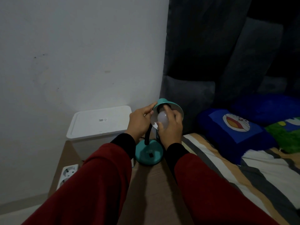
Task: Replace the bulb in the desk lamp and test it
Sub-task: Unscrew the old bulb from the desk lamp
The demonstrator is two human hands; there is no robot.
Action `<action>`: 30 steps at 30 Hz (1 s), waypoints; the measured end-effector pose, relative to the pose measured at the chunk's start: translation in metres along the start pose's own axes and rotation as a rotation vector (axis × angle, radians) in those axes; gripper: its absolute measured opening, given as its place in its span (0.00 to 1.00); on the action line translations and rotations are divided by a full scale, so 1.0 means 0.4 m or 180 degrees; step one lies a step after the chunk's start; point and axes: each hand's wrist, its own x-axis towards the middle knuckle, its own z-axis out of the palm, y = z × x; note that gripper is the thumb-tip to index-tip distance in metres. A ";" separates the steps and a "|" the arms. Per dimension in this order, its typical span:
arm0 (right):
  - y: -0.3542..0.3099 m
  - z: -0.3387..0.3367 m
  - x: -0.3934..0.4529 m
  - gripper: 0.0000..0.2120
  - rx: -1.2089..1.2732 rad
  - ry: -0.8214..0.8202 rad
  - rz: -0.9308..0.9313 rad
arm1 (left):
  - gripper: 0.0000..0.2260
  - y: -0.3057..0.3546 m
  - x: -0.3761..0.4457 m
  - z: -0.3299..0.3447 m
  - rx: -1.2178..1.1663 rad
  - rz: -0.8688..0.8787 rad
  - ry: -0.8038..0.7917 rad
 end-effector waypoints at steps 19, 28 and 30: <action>0.005 0.003 0.002 0.28 -0.0058 0.0085 -0.0127 | 0.16 0.006 -0.002 0.004 0.0063 -0.0006 0.0018; 0.024 -0.034 -0.019 0.28 -0.0299 0.0026 -0.0198 | 0.17 0.017 -0.010 -0.001 0.0122 -0.0020 -0.0039; 0.021 -0.047 -0.028 0.28 -0.0283 0.0078 -0.0184 | 0.20 0.024 -0.017 -0.006 0.0275 -0.0047 -0.0066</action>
